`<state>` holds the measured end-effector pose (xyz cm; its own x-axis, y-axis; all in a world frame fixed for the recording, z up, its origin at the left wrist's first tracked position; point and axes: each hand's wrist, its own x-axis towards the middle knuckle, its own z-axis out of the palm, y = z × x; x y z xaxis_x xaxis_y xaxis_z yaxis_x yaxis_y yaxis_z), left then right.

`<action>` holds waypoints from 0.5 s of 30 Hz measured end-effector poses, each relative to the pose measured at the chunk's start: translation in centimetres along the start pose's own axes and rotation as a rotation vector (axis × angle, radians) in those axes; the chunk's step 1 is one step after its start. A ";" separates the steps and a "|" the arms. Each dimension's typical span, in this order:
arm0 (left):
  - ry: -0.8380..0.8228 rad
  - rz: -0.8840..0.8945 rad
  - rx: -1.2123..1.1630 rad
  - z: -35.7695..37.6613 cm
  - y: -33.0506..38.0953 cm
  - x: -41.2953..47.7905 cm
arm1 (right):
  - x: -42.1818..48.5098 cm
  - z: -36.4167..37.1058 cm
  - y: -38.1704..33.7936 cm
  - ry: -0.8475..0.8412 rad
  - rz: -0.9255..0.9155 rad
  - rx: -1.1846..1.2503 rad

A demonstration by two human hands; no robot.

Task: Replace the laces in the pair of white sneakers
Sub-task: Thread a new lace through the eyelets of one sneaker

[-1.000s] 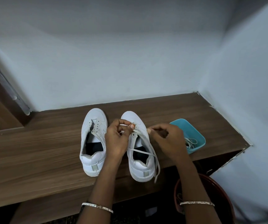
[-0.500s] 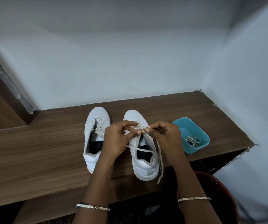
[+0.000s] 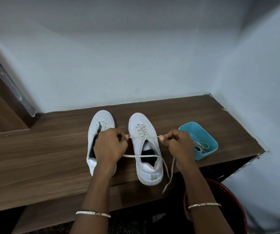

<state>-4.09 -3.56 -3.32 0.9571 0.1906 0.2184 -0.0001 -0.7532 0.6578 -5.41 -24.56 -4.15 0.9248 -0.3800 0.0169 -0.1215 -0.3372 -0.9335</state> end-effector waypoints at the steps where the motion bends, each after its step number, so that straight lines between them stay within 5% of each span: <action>1: 0.015 -0.018 0.005 0.0 0.0 0.0 | 0.1 0.0 0.1 0.010 -0.001 -0.010; 8: 0.044 -0.002 0.045 0.2 0.1 -0.1 | -0.1 -0.2 0.5 0.013 0.002 -0.027; 15: -0.245 0.137 -0.092 0.0 -0.4 0.4 | 0.1 -1.0 0.4 -0.160 0.026 0.140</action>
<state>-3.75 -3.16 -3.49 0.9877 -0.0752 0.1369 -0.1501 -0.6993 0.6989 -5.75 -25.65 -4.20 0.9687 -0.2420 -0.0546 -0.1054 -0.2019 -0.9737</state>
